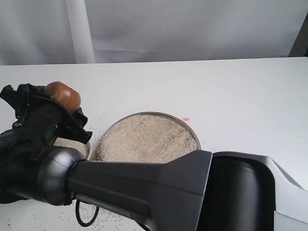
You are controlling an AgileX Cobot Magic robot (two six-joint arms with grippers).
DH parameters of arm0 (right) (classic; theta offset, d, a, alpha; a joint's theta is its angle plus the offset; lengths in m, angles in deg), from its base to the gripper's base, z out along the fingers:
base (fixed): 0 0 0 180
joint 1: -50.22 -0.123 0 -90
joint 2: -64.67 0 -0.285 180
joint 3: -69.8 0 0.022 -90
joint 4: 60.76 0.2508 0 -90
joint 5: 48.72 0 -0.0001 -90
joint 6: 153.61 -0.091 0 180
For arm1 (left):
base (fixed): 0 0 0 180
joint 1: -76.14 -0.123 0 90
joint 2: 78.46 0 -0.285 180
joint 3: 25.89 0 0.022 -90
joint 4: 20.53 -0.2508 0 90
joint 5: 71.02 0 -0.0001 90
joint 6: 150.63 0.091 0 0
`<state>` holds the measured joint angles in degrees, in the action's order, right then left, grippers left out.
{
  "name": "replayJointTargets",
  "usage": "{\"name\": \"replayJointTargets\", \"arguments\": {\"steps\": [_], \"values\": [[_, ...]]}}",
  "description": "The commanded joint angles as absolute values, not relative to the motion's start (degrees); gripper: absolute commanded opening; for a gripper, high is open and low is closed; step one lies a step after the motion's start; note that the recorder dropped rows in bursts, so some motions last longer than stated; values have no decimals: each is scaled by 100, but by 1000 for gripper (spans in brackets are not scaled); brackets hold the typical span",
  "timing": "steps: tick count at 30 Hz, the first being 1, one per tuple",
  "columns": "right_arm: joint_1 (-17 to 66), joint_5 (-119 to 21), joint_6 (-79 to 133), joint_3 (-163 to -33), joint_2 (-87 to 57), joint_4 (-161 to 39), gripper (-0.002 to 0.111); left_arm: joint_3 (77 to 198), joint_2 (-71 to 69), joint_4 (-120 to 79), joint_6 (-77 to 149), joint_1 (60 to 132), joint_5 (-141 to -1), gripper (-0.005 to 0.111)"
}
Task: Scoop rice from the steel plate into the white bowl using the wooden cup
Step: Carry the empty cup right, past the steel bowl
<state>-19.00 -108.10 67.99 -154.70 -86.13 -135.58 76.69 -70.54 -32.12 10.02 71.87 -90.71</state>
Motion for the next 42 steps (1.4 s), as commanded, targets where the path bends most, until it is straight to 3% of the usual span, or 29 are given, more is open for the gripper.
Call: {"name": "replayJointTargets", "arguments": {"steps": [1,17,29,42], "values": [[-1830,-10976,5861,-15479,-8312,-12796,0,7689,-7067,-3179,992,7214,-9035,0],[-1466,-10727,2639,-14906,-6774,-11002,0,7689,-7067,-3179,992,7214,-9035,0],[-316,-7728,505,-11335,-4247,-10665,0,7689,-7067,-3179,992,7214,-9035,0],[1921,-5012,-421,-8633,-2538,-10613,0,7689,-7067,-3179,992,7214,-9035,0]]}}
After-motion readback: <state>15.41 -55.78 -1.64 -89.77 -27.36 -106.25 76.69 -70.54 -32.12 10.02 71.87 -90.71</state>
